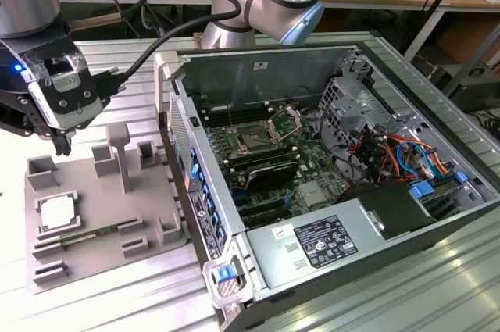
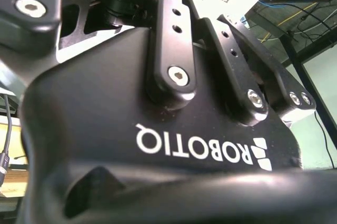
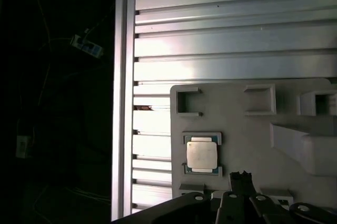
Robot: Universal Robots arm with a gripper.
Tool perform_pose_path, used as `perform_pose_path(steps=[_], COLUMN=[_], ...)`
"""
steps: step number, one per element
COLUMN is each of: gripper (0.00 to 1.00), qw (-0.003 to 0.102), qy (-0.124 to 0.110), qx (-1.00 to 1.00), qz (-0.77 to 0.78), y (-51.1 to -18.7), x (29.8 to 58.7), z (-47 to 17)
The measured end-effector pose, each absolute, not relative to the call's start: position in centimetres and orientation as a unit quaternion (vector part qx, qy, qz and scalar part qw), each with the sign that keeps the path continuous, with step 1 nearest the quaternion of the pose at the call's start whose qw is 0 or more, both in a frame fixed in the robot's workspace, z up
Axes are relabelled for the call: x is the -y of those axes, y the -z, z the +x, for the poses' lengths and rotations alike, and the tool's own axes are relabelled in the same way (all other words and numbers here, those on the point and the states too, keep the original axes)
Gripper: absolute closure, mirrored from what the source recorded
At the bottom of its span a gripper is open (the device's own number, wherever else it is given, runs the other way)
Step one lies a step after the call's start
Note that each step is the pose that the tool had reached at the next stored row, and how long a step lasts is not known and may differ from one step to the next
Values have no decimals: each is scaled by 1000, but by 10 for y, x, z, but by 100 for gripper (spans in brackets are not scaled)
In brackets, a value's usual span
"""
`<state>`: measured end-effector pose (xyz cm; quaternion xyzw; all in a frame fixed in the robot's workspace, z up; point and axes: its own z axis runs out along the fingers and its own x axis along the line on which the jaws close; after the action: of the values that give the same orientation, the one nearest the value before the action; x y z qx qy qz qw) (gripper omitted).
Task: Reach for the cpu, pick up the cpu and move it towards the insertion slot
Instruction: 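Reach for the cpu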
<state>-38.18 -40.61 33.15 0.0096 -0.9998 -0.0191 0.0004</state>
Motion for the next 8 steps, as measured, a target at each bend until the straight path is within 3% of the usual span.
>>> perform_pose_path(steps=[8], gripper=[89], qw=[0], qy=[19], qx=[1000], qz=[10], y=[-329], x=[406], z=[-382])
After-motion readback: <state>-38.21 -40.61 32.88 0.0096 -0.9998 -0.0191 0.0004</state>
